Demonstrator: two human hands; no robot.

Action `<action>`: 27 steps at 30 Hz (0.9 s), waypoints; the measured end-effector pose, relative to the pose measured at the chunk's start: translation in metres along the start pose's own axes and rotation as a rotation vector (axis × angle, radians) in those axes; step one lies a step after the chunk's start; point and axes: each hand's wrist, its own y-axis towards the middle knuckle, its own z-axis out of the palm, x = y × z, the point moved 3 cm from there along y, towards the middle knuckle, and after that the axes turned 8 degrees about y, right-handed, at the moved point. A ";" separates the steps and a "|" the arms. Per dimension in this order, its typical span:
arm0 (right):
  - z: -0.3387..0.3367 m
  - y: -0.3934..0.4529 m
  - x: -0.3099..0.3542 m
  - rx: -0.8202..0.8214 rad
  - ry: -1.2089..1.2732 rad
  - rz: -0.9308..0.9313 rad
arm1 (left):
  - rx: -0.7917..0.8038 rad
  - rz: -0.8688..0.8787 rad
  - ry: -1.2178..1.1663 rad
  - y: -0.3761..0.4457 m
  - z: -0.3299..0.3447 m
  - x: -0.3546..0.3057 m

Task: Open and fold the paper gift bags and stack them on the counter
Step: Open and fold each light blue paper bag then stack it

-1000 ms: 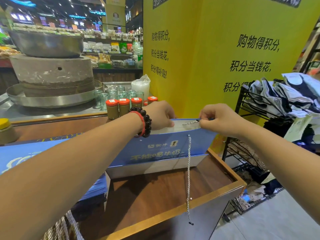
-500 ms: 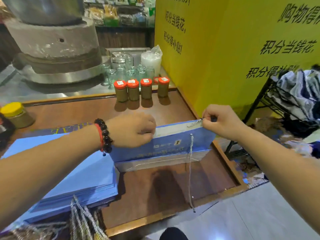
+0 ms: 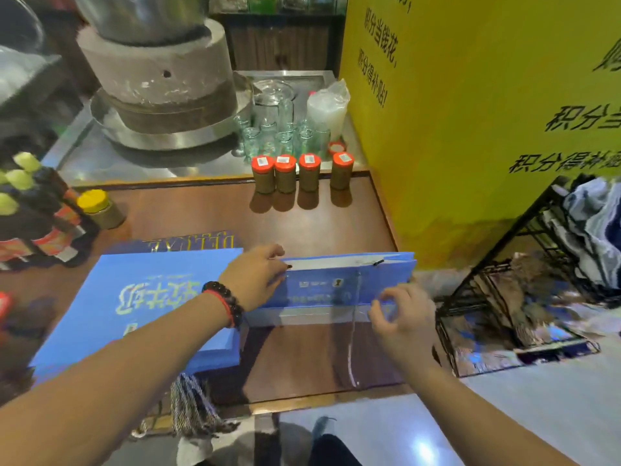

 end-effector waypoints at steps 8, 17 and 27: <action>0.074 -0.009 -0.004 0.460 0.105 0.653 | -0.038 -0.085 -0.033 0.004 -0.001 0.001; 0.066 -0.074 -0.041 0.625 -0.048 1.060 | -0.064 -0.179 0.001 0.000 0.001 0.007; 0.061 -0.072 0.007 0.364 0.903 1.350 | -0.109 -0.176 -0.002 0.001 0.001 -0.001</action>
